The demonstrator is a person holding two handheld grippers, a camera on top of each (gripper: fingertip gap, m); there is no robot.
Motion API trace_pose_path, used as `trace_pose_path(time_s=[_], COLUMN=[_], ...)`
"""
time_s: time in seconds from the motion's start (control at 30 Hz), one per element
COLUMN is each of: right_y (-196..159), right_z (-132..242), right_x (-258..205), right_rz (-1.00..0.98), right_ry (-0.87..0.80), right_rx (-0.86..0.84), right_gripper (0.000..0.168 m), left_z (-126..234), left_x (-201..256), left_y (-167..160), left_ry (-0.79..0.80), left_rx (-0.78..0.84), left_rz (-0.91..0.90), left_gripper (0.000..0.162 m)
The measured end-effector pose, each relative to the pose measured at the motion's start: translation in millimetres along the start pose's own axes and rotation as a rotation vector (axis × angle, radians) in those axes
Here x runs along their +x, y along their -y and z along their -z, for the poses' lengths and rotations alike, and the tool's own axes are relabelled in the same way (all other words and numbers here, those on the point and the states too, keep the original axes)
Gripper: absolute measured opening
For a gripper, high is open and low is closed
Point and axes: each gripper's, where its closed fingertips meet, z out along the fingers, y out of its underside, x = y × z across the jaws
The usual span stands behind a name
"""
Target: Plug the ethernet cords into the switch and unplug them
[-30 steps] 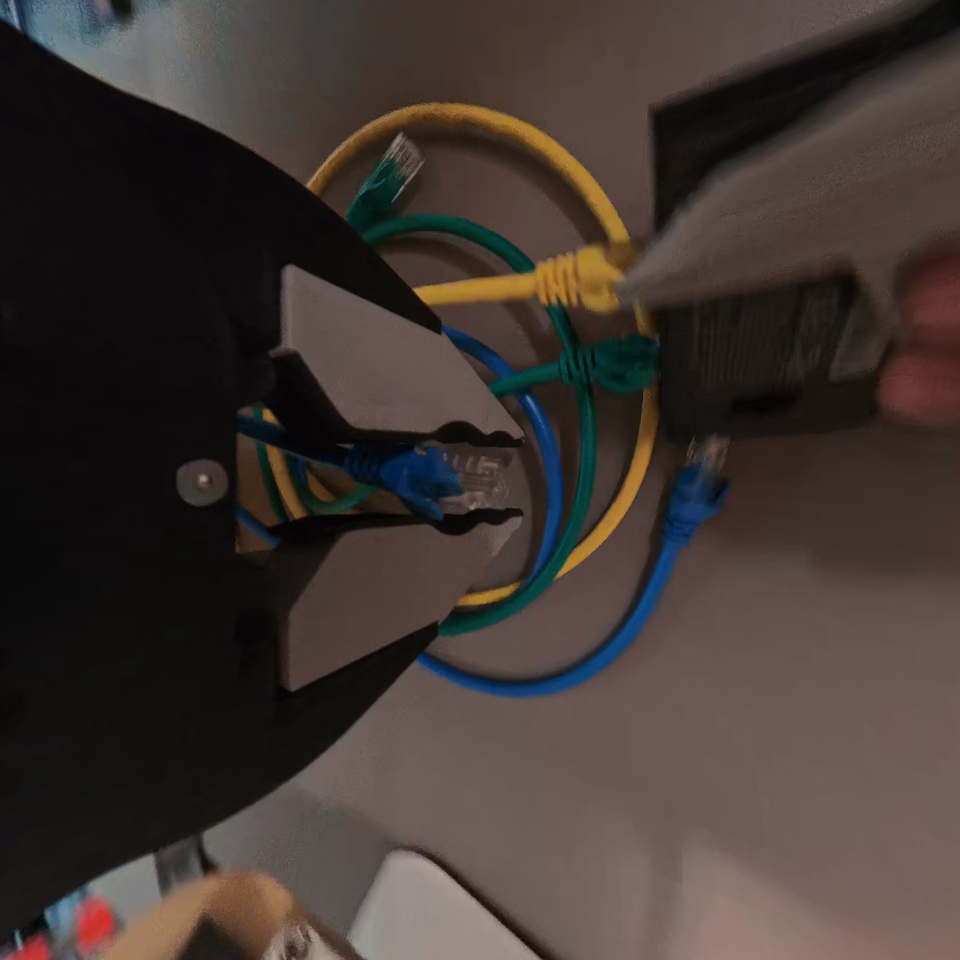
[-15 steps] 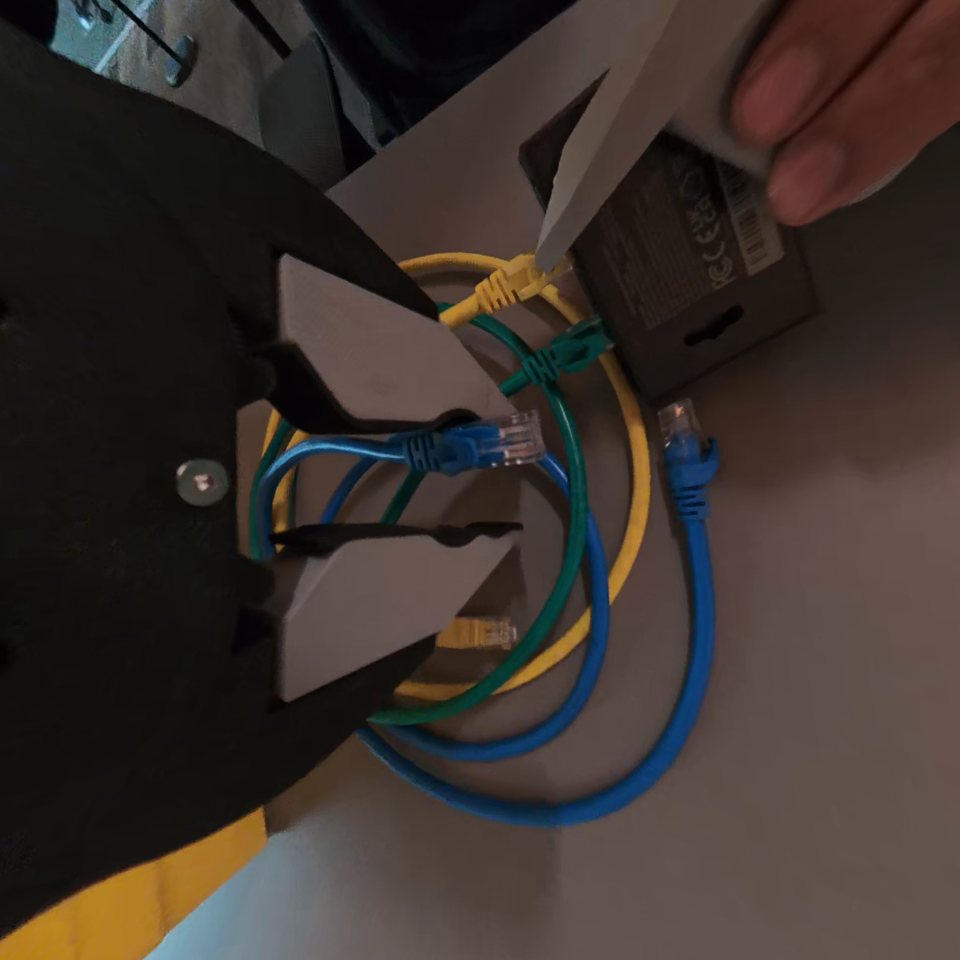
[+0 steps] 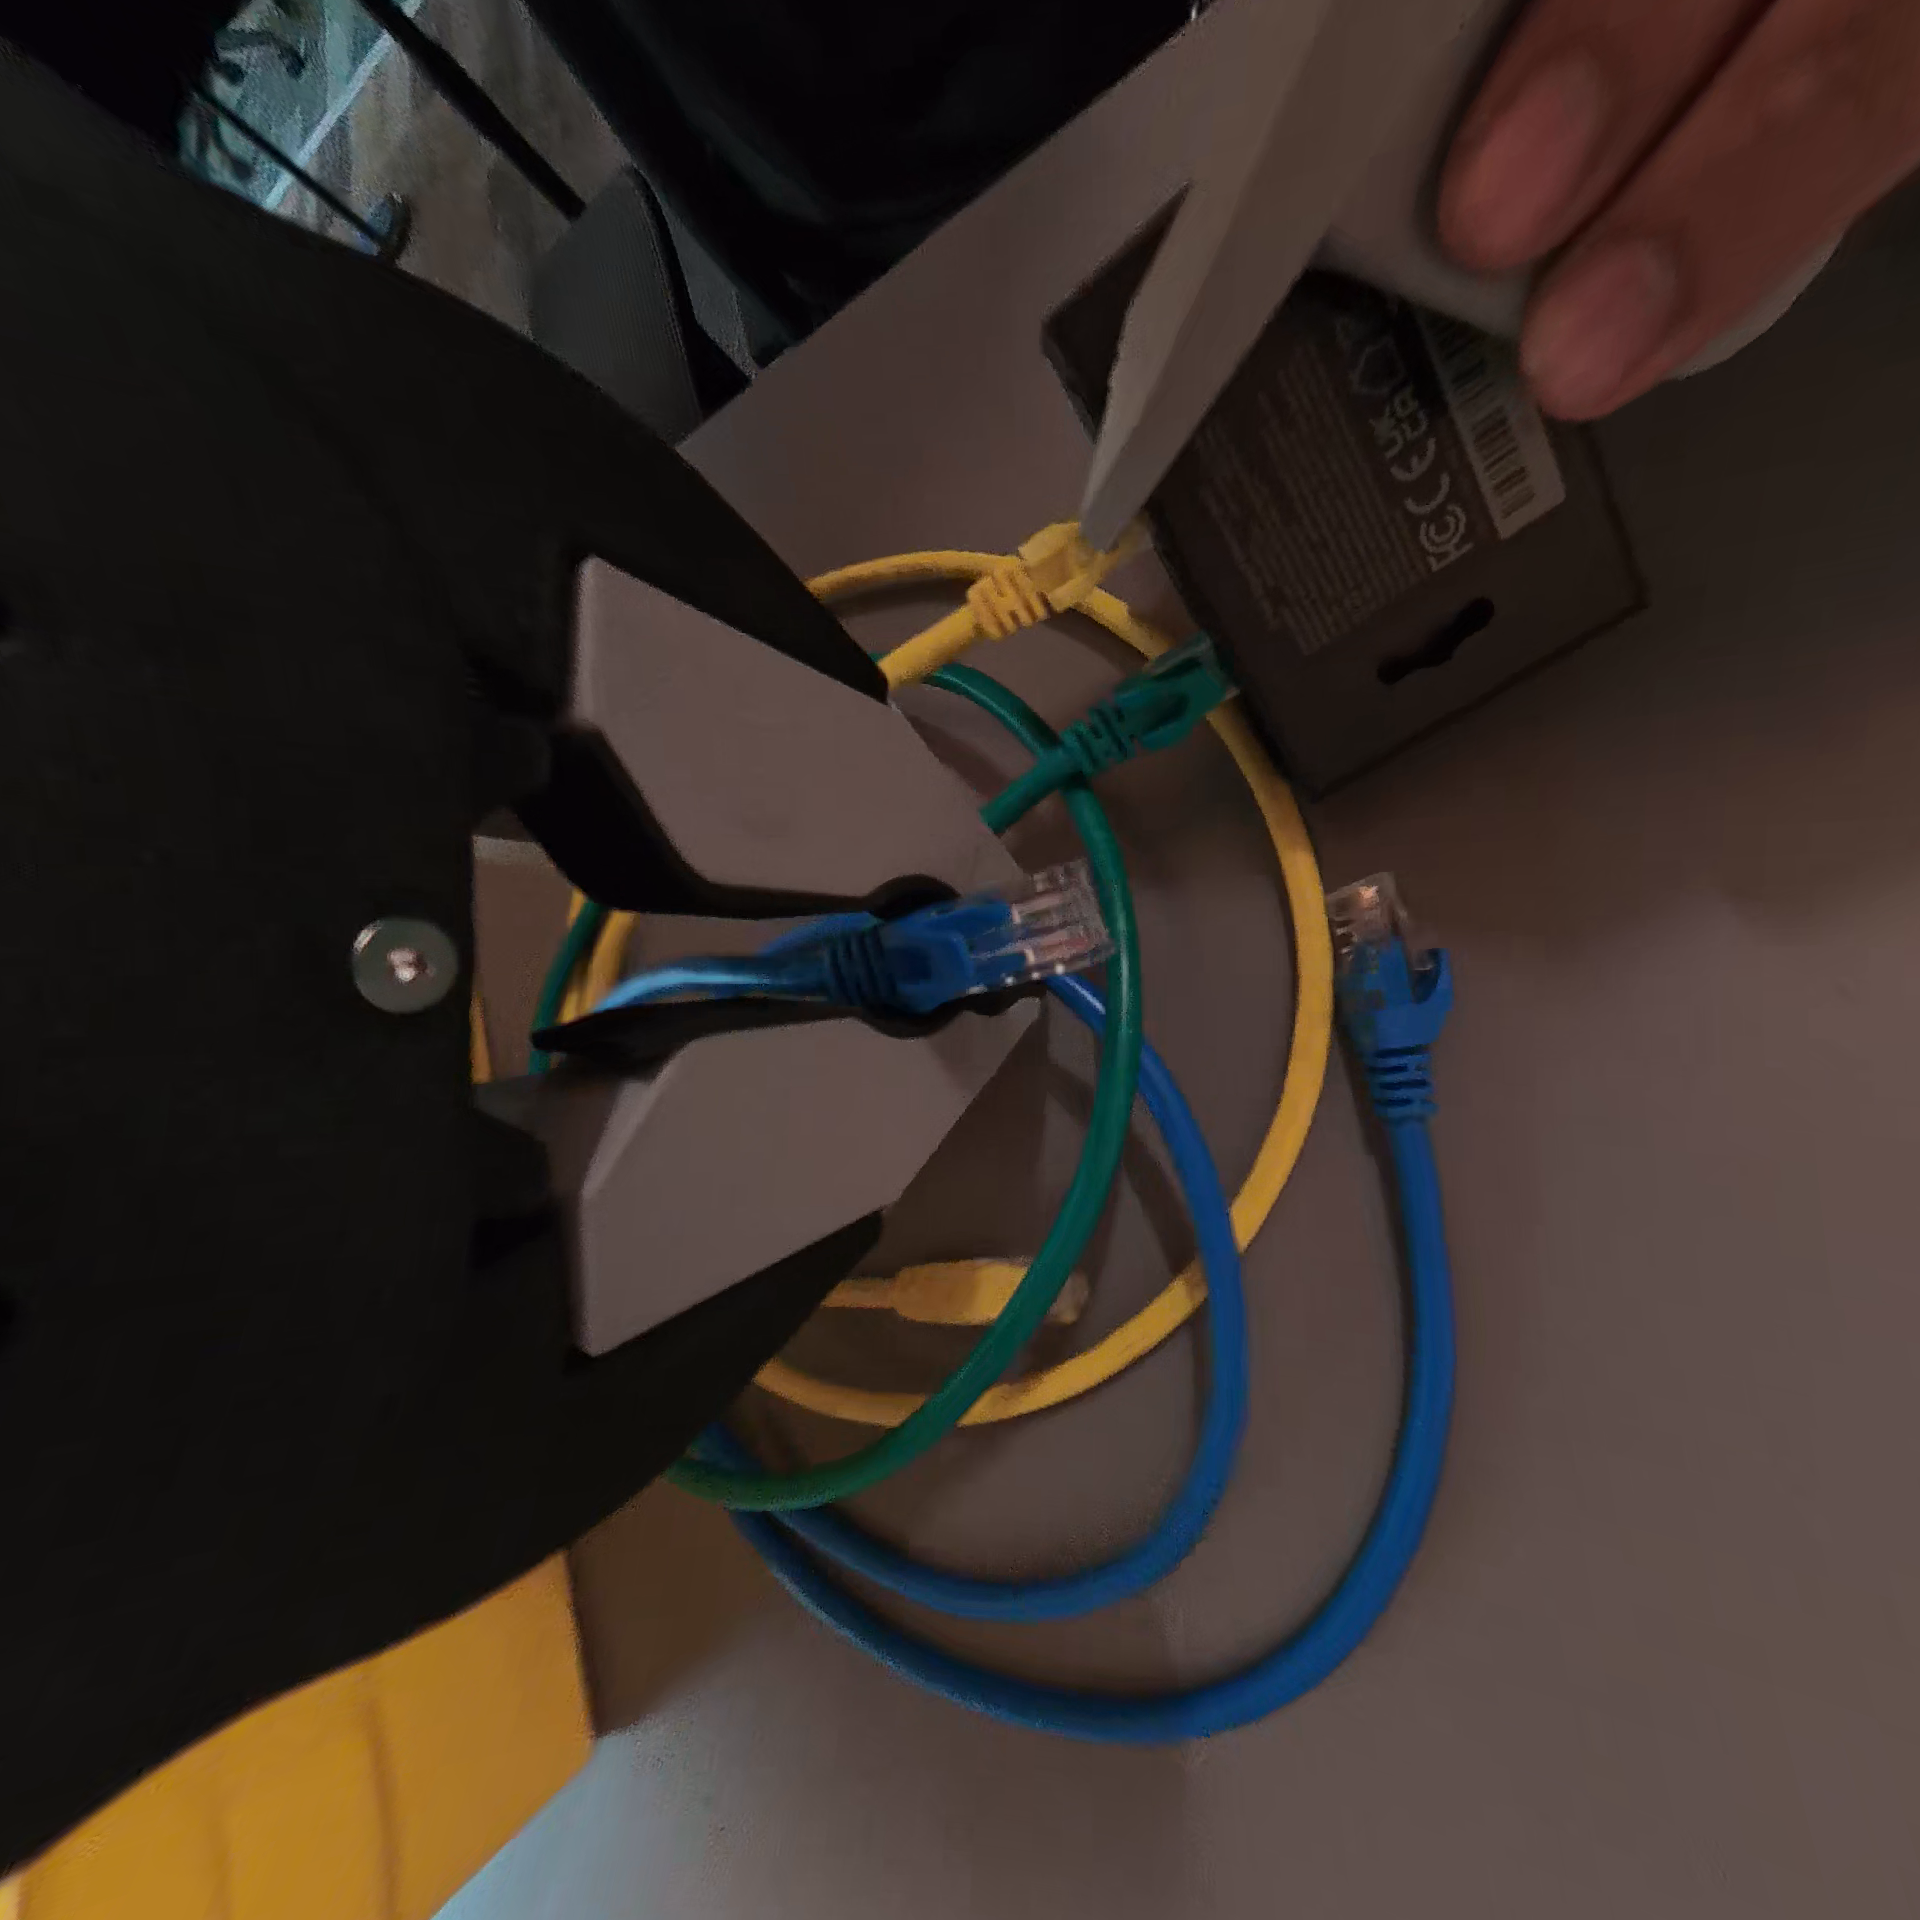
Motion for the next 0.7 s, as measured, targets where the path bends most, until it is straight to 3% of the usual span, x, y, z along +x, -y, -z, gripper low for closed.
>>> trace_pose_path(time_s=[0.27, 0.43, 0.6, 0.7], right_y=[-17, -12, -11, -32], right_z=[58, 116, 179, 187], right_x=[11, 41, 48, 47], right_rz=[-0.076, -0.207, -0.198, -0.195], right_ry=[-0.021, -0.120, -0.199, -0.251], right_rx=[0.028, 0.251, 0.495, 0.405], right_gripper=[0.003, 0.003, 0.003, 0.004], left_z=[5, 5, 7, 9], left_x=[-16, -17, -20, -23], left_y=[-2, -2, 16, 12], left_ry=[0.073, 0.079, 0.109, 0.083], left_rx=[0.003, -0.008, 0.065, 0.063], left_rz=[0.027, 0.026, 0.023, 0.090], left_gripper=[0.037, 0.037, 0.036, 0.030])
